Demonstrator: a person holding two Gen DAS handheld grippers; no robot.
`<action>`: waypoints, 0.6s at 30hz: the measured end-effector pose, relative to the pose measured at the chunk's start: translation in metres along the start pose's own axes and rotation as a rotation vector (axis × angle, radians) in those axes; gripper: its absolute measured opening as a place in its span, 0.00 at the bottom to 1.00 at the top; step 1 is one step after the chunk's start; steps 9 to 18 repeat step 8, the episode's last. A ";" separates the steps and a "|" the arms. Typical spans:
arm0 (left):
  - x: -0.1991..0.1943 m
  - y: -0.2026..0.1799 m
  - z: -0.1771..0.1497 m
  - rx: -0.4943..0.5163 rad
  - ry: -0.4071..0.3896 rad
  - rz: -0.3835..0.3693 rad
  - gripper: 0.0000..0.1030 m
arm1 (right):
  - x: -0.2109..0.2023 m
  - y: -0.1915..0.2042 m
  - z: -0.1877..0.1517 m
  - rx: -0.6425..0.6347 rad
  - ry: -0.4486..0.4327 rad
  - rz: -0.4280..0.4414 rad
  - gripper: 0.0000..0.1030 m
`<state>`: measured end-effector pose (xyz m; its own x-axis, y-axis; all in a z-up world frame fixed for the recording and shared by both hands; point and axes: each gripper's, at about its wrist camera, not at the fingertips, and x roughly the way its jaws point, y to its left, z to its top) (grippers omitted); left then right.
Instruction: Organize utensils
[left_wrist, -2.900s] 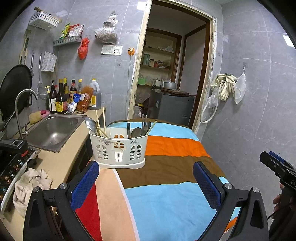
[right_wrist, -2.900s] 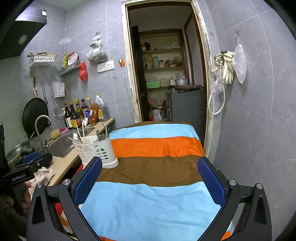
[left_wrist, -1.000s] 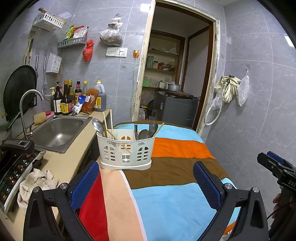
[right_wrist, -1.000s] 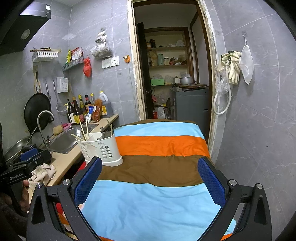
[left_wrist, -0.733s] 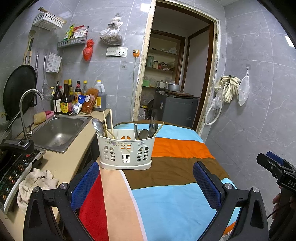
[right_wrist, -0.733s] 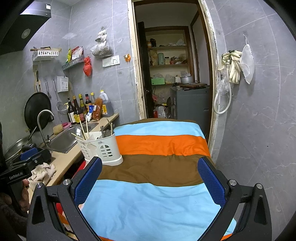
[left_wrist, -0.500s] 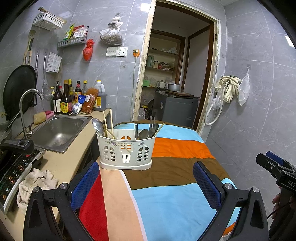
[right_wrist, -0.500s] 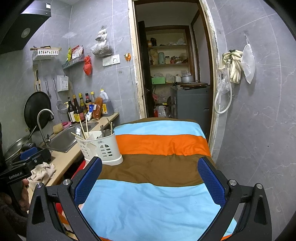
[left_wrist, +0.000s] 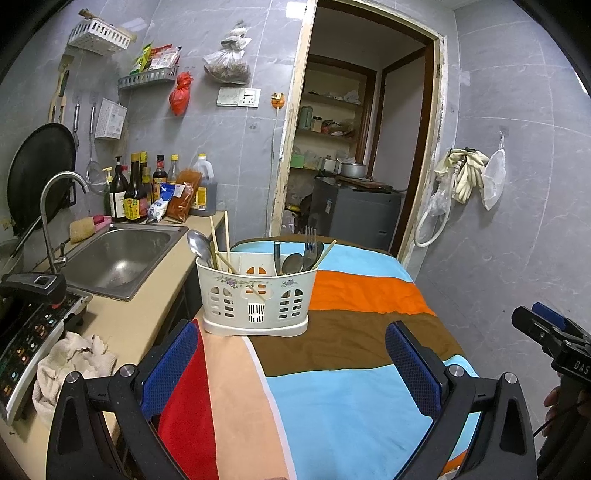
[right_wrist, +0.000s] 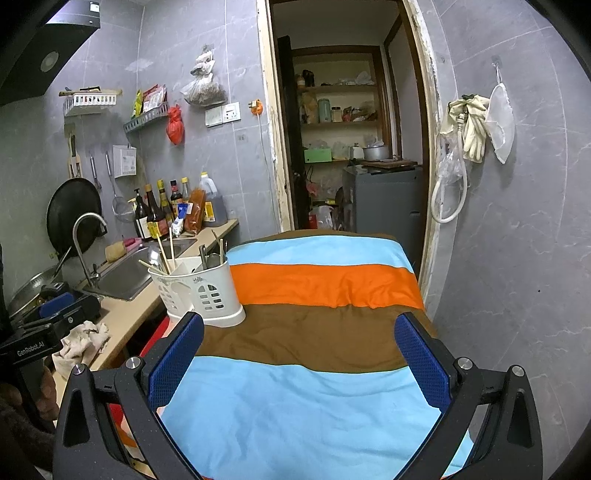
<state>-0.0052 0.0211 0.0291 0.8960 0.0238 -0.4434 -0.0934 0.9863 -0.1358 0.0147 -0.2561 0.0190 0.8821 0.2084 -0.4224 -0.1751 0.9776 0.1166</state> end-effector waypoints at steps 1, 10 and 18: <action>0.003 -0.002 0.002 0.000 0.002 0.002 0.99 | 0.001 0.000 0.000 0.000 0.002 0.001 0.98; 0.010 -0.004 0.003 -0.004 0.015 0.008 0.99 | 0.009 -0.001 0.005 -0.002 0.022 0.005 0.98; 0.010 -0.004 0.003 -0.004 0.015 0.008 0.99 | 0.009 -0.001 0.005 -0.002 0.022 0.005 0.98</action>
